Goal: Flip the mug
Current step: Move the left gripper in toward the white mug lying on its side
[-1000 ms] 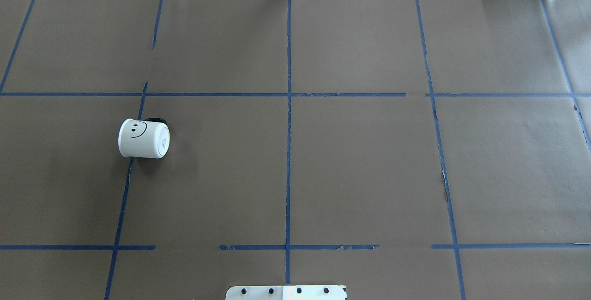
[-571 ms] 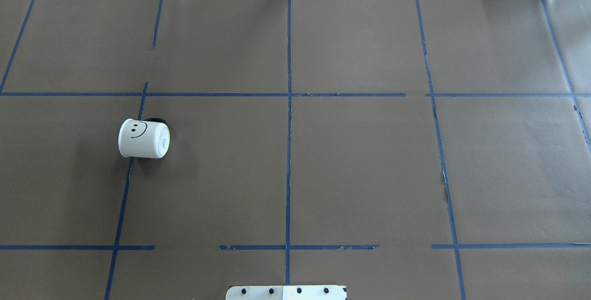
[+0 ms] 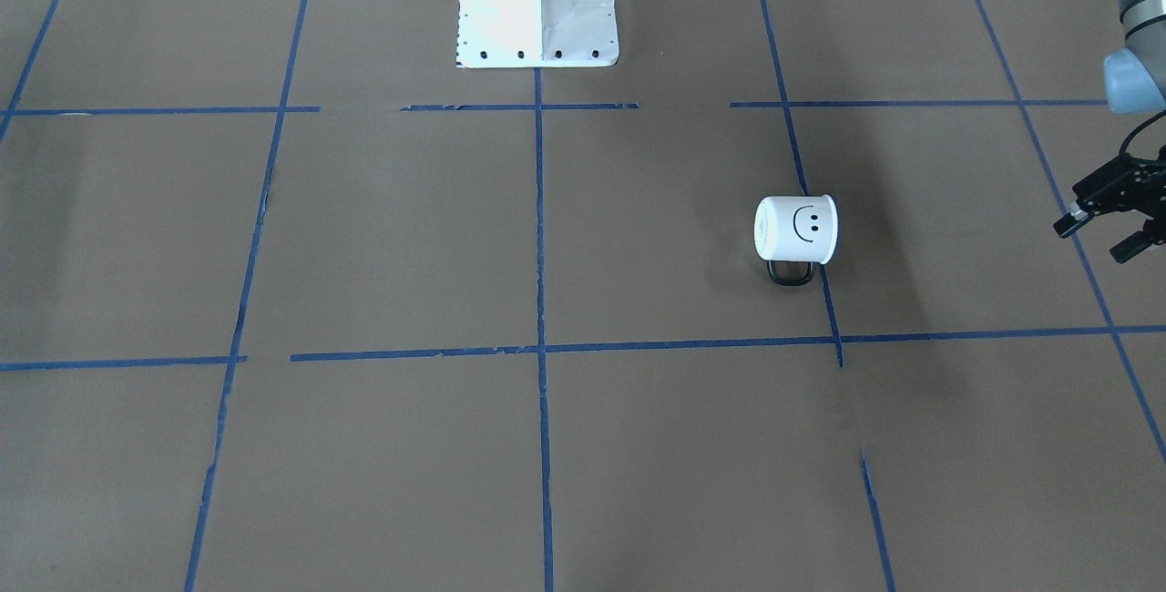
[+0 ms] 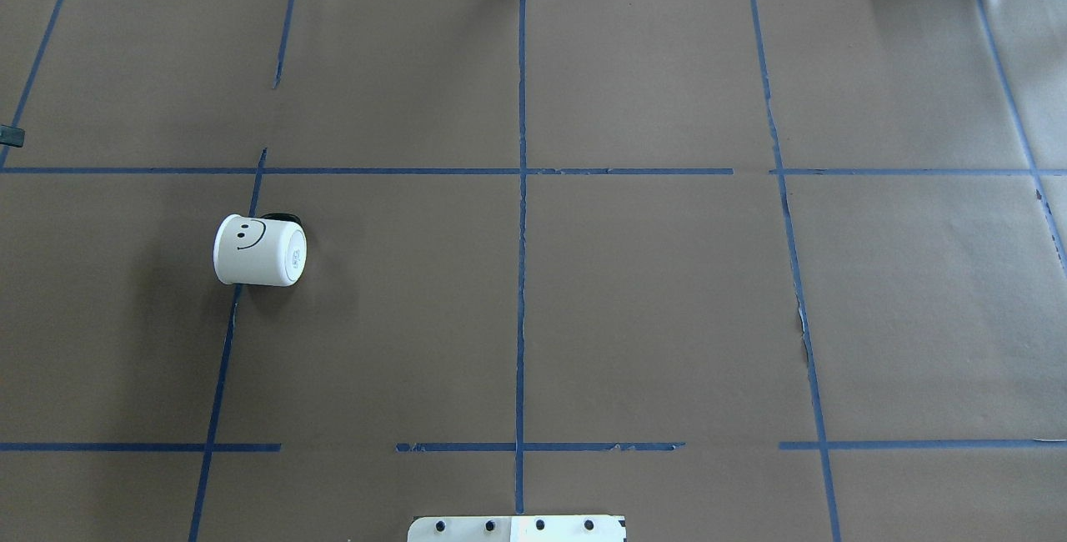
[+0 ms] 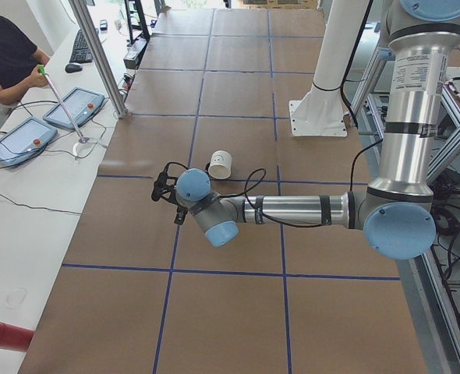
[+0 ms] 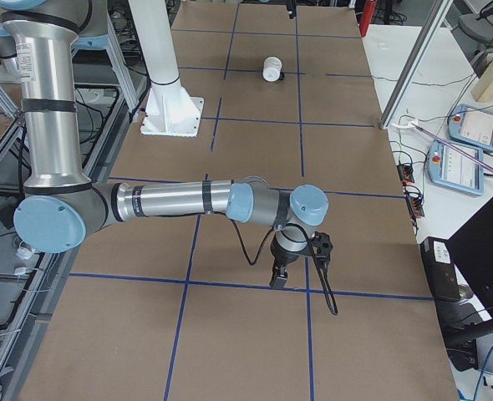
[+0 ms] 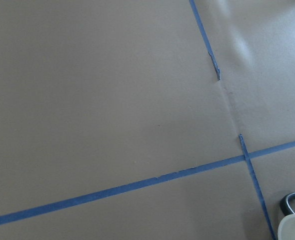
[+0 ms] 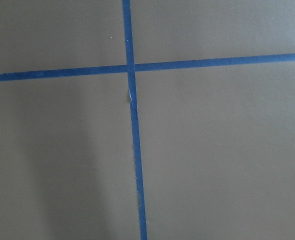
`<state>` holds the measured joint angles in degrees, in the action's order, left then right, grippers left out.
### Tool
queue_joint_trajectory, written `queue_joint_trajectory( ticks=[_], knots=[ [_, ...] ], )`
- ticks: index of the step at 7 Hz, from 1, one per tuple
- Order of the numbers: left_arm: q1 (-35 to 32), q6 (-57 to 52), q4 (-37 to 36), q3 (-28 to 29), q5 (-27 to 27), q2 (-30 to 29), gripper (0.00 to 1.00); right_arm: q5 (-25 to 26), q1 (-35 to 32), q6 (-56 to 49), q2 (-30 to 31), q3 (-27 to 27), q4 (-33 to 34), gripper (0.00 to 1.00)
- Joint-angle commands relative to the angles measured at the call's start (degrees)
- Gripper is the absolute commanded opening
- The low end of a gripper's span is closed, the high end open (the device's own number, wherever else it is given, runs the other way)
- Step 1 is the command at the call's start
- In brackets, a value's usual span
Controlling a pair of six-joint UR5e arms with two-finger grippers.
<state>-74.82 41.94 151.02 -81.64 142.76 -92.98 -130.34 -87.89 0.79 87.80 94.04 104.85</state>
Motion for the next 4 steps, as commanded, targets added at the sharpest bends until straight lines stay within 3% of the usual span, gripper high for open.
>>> queue_joint_trajectory(
  ticks=[1, 4],
  knots=[
    [3.0, 15.98, 9.86, 0.69, -0.03, 0.0, 1.0, 0.0, 0.0, 0.0, 0.0, 0.0, 0.0, 1.0],
    [5.38, 33.49, 20.34, 3.15, -0.81, -1.66, 1.0, 0.0, 0.0, 0.0, 0.0, 0.0, 0.0, 1.0]
  ],
)
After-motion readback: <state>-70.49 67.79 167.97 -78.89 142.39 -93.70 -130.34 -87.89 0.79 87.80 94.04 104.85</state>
